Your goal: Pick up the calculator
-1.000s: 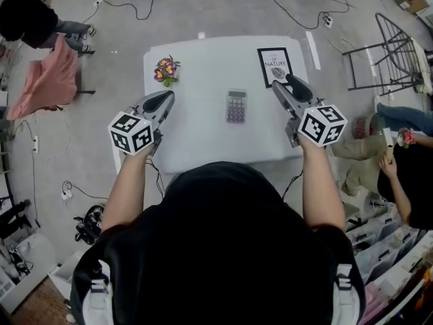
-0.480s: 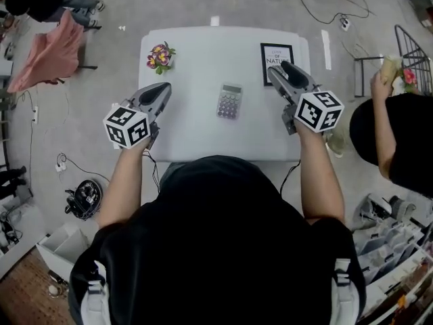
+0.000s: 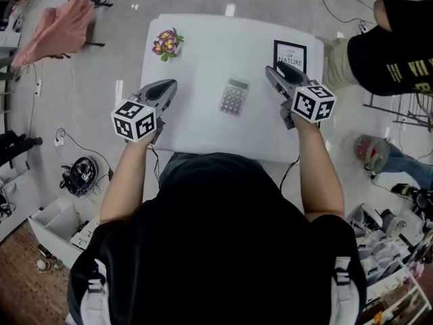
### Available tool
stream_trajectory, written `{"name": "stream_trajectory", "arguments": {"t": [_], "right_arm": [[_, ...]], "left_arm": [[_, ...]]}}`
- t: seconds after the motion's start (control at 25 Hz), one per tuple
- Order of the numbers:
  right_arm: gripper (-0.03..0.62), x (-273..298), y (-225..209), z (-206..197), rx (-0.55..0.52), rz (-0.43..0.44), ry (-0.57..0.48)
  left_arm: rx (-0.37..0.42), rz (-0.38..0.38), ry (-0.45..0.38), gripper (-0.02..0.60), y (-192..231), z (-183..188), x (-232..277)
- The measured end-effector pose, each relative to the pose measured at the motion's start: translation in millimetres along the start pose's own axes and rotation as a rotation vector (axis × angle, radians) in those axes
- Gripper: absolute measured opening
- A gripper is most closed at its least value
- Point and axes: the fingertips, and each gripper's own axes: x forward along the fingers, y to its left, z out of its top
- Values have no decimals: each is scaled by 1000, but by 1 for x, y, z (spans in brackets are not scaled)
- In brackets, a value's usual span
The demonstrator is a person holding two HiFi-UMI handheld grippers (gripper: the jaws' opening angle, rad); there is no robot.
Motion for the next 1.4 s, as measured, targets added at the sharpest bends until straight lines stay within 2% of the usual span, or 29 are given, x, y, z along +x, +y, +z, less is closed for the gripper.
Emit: {"name": "stream_trajectory", "arguments": {"t": [0.28,0.44,0.6,1.12,1.4], "right_arm": [[201,42,-35,-46,62,35,109],[199,56,-45,-68,46,65,190],[199,75,-49,-90,33,104,261],[199,121,-59,-157,47,149,450],[201,133,-47,-192,38,221,575]], "left_arm": [[-31,27,43,20,10,-33,22],[-50,22,73,20,5,-49,37],[-60,10,102,20,6,-66,56],[-133,-19,183,20,16,-126,88],[-149,-76,251,20,2,-163,109]]}}
